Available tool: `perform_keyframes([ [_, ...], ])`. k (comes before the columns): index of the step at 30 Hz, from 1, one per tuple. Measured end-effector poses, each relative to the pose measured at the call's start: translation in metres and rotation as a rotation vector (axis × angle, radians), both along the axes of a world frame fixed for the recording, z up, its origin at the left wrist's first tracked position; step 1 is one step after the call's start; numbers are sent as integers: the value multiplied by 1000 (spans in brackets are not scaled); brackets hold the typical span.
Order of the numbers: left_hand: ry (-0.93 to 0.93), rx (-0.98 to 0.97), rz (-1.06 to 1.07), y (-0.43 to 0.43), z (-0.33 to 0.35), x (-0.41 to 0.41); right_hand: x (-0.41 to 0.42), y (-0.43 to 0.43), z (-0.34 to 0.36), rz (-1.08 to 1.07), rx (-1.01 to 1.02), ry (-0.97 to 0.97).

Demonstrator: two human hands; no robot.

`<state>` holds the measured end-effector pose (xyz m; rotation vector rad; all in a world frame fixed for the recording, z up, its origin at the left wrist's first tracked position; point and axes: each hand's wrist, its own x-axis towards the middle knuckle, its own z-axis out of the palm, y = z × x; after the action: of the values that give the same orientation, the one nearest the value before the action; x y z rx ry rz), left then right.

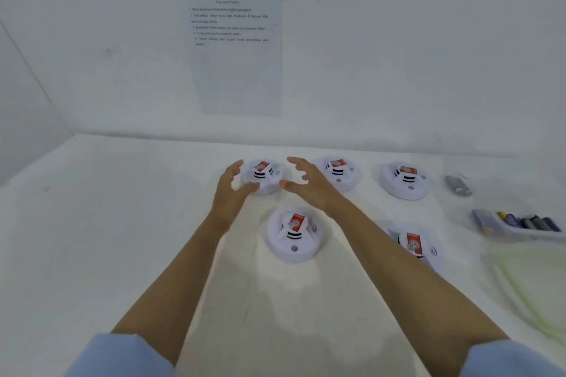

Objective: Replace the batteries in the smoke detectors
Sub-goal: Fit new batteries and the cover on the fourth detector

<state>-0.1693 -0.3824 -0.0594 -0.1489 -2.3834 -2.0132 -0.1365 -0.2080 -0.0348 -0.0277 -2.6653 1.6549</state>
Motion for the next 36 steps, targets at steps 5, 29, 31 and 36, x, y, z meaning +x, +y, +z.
perform_keyframes([
  [5, -119, -229, -185, -14, 2, -46, -47, -11, -5, 139, -7, -94],
  [29, 12, -208, -383, 31, 42, -33, -24, 42, 26, 108, -101, 41],
  [31, 50, -209, -413, 50, 50, -19, -5, 59, 34, 83, -129, 63],
  [36, 108, -212, -471, 111, 66, 14, 44, 116, 47, 26, -177, 94],
])
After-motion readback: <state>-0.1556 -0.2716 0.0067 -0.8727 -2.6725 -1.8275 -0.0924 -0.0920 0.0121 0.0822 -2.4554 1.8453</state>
